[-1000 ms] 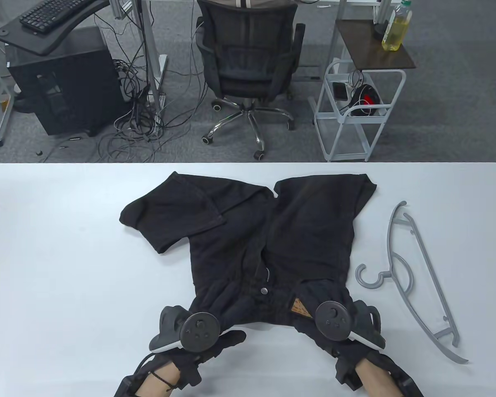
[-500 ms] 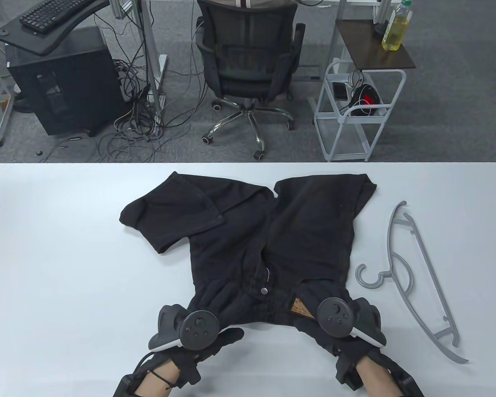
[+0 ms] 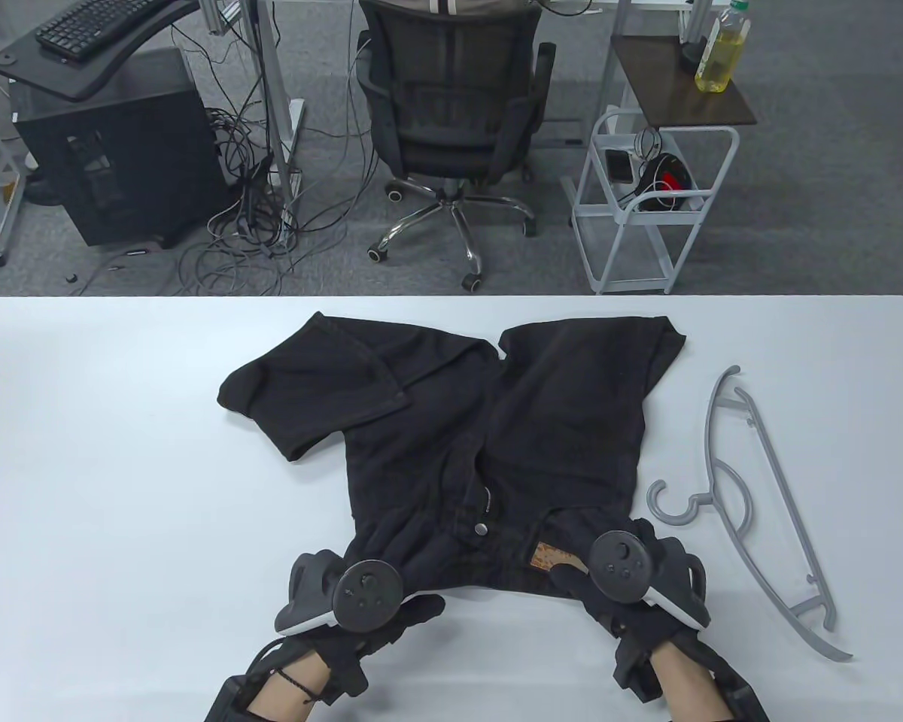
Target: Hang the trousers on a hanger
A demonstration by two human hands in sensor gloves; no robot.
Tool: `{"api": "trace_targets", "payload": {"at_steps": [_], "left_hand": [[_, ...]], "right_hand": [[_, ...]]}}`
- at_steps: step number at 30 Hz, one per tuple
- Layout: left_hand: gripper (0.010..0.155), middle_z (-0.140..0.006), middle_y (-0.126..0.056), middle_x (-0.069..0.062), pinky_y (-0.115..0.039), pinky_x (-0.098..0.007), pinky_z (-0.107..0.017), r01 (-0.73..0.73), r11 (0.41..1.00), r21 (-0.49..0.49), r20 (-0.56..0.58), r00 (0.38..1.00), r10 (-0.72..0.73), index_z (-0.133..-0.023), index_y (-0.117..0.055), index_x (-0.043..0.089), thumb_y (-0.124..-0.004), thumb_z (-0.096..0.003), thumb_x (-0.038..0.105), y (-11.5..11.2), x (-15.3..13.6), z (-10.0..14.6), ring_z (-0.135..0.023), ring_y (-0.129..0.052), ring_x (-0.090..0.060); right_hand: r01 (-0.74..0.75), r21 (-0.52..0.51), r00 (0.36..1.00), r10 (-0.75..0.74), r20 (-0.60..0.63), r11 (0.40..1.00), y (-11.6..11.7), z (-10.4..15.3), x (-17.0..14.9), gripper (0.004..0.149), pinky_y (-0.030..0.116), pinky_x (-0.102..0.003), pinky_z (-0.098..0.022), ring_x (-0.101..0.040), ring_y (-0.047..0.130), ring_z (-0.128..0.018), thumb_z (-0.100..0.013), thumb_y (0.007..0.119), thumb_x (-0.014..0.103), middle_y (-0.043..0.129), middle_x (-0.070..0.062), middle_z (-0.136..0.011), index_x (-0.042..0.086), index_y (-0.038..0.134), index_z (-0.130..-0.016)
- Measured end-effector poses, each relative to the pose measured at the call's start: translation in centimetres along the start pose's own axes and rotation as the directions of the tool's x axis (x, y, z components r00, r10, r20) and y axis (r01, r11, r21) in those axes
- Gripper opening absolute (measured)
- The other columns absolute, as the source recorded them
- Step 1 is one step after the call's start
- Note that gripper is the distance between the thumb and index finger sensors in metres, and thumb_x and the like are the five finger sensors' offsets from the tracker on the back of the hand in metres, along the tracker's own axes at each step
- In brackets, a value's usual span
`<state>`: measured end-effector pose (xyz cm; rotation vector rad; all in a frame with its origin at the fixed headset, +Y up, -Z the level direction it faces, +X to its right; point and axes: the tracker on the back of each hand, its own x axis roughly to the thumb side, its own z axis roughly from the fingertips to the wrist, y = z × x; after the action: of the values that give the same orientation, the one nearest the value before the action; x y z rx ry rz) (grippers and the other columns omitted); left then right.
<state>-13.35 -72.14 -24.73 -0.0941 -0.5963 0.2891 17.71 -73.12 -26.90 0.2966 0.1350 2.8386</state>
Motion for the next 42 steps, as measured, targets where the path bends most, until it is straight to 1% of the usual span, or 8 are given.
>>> {"api": "trace_targets", "payload": {"at_steps": [3, 9, 16, 20, 24, 29, 35, 42], "left_hand": [[0.072, -0.121, -0.041, -0.006, -0.042, -0.063, -0.076, 0.052, 0.998, 0.022, -0.035, 0.998, -0.051, -0.113, -0.043, 0.033, -0.067, -0.0506, 0.059, 0.2, -0.1, 0.1, -0.112, -0.038, -0.040], [0.071, -0.121, -0.041, -0.009, -0.042, -0.063, -0.075, 0.043, 0.999, 0.018, -0.069, 0.997, -0.042, -0.113, -0.044, 0.033, -0.067, -0.0507, 0.059, 0.3, -0.7, -0.1, -0.111, -0.038, -0.040], [0.071, -0.121, -0.042, -0.009, -0.042, -0.063, -0.075, 0.038, 0.999, 0.011, -0.079, 0.996, -0.037, -0.113, -0.045, 0.032, -0.067, -0.0507, 0.058, 0.4, -0.9, -0.1, -0.111, -0.039, -0.041], [0.071, -0.121, -0.042, -0.009, -0.042, -0.063, -0.075, 0.033, 0.999, 0.012, -0.081, 0.996, -0.032, -0.113, -0.045, 0.032, -0.067, -0.0506, 0.058, 0.6, -1.1, 0.1, -0.111, -0.039, -0.041], [0.071, -0.120, -0.043, -0.009, -0.043, -0.064, -0.074, 0.026, 0.999, 0.030, -0.090, 0.996, -0.024, -0.113, -0.046, 0.032, -0.067, -0.0507, 0.058, 0.8, -1.4, 0.3, -0.110, -0.040, -0.041], [0.071, -0.120, -0.043, -0.009, -0.043, -0.064, -0.074, 0.015, 1.000, 0.016, -0.096, 0.995, -0.013, -0.113, -0.046, 0.031, -0.067, -0.0508, 0.058, 0.6, -1.8, 0.3, -0.110, -0.040, -0.041], [0.070, -0.120, -0.044, -0.009, -0.043, -0.064, -0.074, -0.014, 1.000, 0.003, -0.115, 0.993, 0.014, -0.112, -0.047, 0.031, -0.067, -0.0507, 0.058, 0.5, -2.3, 0.4, -0.110, -0.041, -0.042], [0.071, -0.120, -0.044, -0.009, -0.044, -0.064, -0.074, -0.035, 0.999, -0.009, -0.150, 0.988, 0.033, -0.112, -0.047, 0.030, -0.067, -0.0507, 0.058, 0.4, -3.4, 0.5, -0.109, -0.042, -0.042]], "right_hand": [[0.039, -0.002, 0.999, -0.039, -0.021, 0.999, -0.2, -0.2, -0.5, 0.073, 0.033, -0.062, -0.074, -0.039, 0.045, -0.106, -0.042, 0.068, 0.055, 0.053, -0.010, -0.116, 0.028, 0.050, -0.107], [0.059, -0.029, 0.995, -0.061, -0.080, 0.998, -0.7, 0.0, -2.0, 0.073, 0.031, -0.062, -0.074, -0.038, 0.045, -0.107, -0.042, 0.069, 0.055, 0.053, -0.010, -0.116, 0.028, 0.050, -0.107], [-0.015, -0.123, 0.960, -0.020, -0.278, 0.992, -2.0, 0.4, -4.9, 0.070, 0.028, -0.063, -0.074, -0.038, 0.047, -0.107, -0.043, 0.076, 0.045, 0.055, -0.008, -0.116, 0.028, 0.052, -0.106], [0.003, -0.148, 0.897, -0.068, -0.436, 0.989, -3.0, 0.9, -8.0, 0.071, 0.027, -0.063, -0.074, -0.039, 0.045, -0.107, -0.043, 0.079, 0.041, 0.053, -0.009, -0.116, 0.028, 0.050, -0.107], [0.078, -0.119, 0.779, -0.135, -0.612, 0.990, -2.9, 1.5, -12.0, 0.077, 0.028, -0.063, -0.074, -0.041, 0.041, -0.107, -0.043, 0.081, 0.040, 0.046, -0.011, -0.118, 0.026, 0.043, -0.109], [0.133, -0.113, 0.656, -0.173, -0.735, 0.985, -1.9, 2.0, -15.0, 0.080, 0.038, -0.061, -0.075, -0.043, 0.045, -0.106, -0.043, 0.082, 0.040, 0.045, -0.013, -0.117, 0.023, 0.040, -0.109], [0.143, -0.051, 0.596, -0.127, -0.793, 0.988, -0.5, 1.9, -16.2, 0.081, 0.044, -0.059, -0.074, -0.039, 0.056, -0.102, -0.042, 0.083, 0.040, 0.053, -0.013, -0.114, 0.018, 0.041, -0.108], [0.046, -0.093, 0.554, -0.103, -0.826, 0.995, -0.4, 1.7, -16.4, 0.075, 0.054, -0.054, -0.073, -0.033, 0.066, -0.097, -0.042, 0.085, 0.038, 0.065, -0.009, -0.107, 0.020, 0.051, -0.106]]}}
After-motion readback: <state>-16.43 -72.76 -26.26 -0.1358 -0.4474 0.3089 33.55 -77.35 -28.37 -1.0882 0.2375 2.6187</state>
